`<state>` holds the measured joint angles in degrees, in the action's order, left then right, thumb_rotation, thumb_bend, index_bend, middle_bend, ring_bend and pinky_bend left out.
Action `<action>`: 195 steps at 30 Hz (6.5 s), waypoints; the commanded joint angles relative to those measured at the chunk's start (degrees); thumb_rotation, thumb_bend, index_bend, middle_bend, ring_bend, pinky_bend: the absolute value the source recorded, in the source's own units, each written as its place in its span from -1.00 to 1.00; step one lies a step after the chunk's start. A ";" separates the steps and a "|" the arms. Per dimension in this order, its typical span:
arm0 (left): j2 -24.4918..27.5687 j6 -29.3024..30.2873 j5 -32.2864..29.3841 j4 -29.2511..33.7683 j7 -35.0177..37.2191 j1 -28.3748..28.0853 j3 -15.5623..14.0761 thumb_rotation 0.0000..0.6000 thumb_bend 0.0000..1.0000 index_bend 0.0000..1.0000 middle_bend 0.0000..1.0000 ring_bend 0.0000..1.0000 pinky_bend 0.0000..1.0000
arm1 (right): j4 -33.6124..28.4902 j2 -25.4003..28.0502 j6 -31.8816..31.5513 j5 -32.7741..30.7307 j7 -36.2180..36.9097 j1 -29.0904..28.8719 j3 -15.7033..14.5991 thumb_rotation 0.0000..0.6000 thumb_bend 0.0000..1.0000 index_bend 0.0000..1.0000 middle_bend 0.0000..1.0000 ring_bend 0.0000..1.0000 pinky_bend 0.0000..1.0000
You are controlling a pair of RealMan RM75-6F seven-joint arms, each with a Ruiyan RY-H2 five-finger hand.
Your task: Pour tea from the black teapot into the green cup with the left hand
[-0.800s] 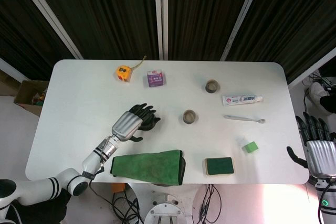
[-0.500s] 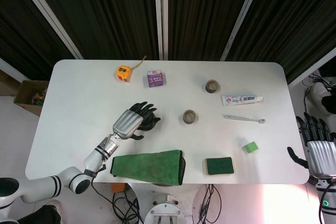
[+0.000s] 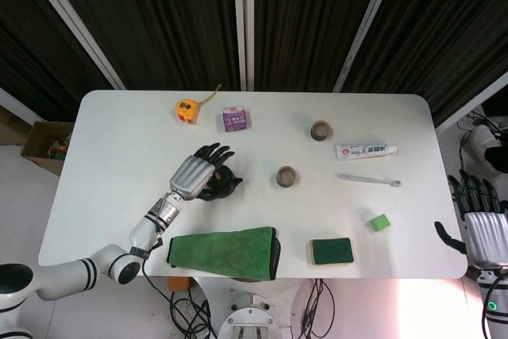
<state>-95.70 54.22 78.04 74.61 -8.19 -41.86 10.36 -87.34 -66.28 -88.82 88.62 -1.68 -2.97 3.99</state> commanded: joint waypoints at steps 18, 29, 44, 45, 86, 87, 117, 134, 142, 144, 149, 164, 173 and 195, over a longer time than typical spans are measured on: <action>8.18 -17.60 -14.06 -0.86 -3.45 -11.07 5.62 1.00 -0.73 -0.79 -0.86 -0.97 -0.74 | 1.03 -0.46 1.93 -1.47 0.11 -0.82 0.32 1.00 -0.51 -1.00 -1.00 -1.00 -1.00; 8.85 -23.00 -20.27 -3.50 -2.18 -14.77 4.71 1.00 -0.73 -0.79 -0.83 -0.97 -0.74 | 1.56 -0.98 2.77 -2.09 0.18 -1.27 0.47 1.00 -0.52 -1.00 -1.00 -1.00 -1.00; 9.94 -25.30 -16.98 -1.39 4.83 -15.41 2.62 0.18 -0.74 -0.48 -0.40 -0.59 -0.70 | 1.88 -1.07 3.07 -2.33 0.28 -1.39 0.36 1.00 -0.51 -1.00 -1.00 -1.00 -1.00; 9.64 -25.19 -17.13 -1.75 4.95 -15.51 2.54 0.11 -0.76 -0.44 -0.36 -0.56 -0.67 | 1.88 -1.04 3.05 -2.35 0.34 -1.37 0.35 1.00 -0.51 -1.00 -1.00 -1.00 -1.00; 7.10 -19.75 -21.49 1.41 2.69 -15.55 -0.56 -0.28 -0.76 0.13 0.16 0.07 -0.54 | 3.60 -1.24 4.48 -3.52 1.99 -1.69 0.28 1.00 -0.51 -1.00 -1.00 -1.00 -1.00; 7.13 -19.72 -21.65 1.45 2.50 -15.58 -0.69 -0.29 -0.76 0.15 0.18 0.10 -0.54 | 3.62 -1.27 4.50 -3.53 2.00 -1.71 0.29 1.00 -0.51 -1.00 -1.00 -1.00 -1.00; 9.78 -20.30 -22.99 5.92 1.02 -16.00 -2.92 -0.22 -0.75 0.34 0.38 0.33 -0.54 | 3.91 -1.44 4.65 -3.66 1.96 -1.74 0.21 1.00 -0.51 -1.00 -1.00 -1.00 -1.00; 10.35 -19.89 -22.84 6.24 1.81 -16.12 -2.95 -0.05 -0.75 0.62 0.66 0.59 -0.52 | 3.79 -1.43 4.89 -3.69 1.83 -1.93 0.24 1.00 -0.51 -1.00 -1.00 -1.00 -1.00; 10.32 -17.49 -23.10 6.90 1.30 -15.49 -2.70 0.23 -0.74 0.70 0.73 0.66 -0.50 | 3.81 -1.48 4.88 -3.69 1.89 -1.96 0.25 1.00 -0.51 -1.00 -1.00 -1.00 -1.00; 10.19 -16.65 -22.98 6.97 1.10 -15.27 -2.62 0.23 -0.74 0.72 0.75 0.67 -0.50 | 3.89 -1.52 4.91 -3.71 1.96 -1.96 0.23 1.00 -0.51 -1.00 -1.00 -1.00 -1.00; 8.78 -13.07 -21.90 6.76 0.87 -14.10 -2.30 0.24 -0.74 0.82 0.85 0.75 -0.46 | 4.08 -1.61 4.97 -3.72 2.09 -1.92 0.15 1.00 -0.51 -1.00 -1.00 -1.00 -1.00; 0.91 -1.12 -16.13 2.31 0.61 -9.44 -1.25 0.27 -0.61 1.00 1.00 0.90 -0.32 | 4.22 -1.69 4.97 -3.69 2.15 -1.88 0.05 1.00 -0.51 -1.00 -1.00 -1.00 -1.00; -0.95 -0.47 -15.18 0.77 1.01 -8.39 -0.29 0.35 -0.59 1.00 1.00 0.93 -0.31 | 4.29 -1.74 5.11 -3.72 2.14 -1.87 -0.03 1.00 -0.51 -1.00 -1.00 -1.00 -1.00; -2.98 1.01 -10.67 -1.51 6.60 -6.24 1.74 0.54 -0.56 1.00 1.00 0.97 -0.28 | 3.97 -1.70 5.33 -3.64 1.78 -1.99 -0.13 1.00 -0.52 -1.00 -1.00 -1.00 -1.00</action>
<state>-98.57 55.35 66.87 73.39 -2.29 -48.25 11.97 -83.37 -67.98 -83.49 84.98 0.11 -4.95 3.86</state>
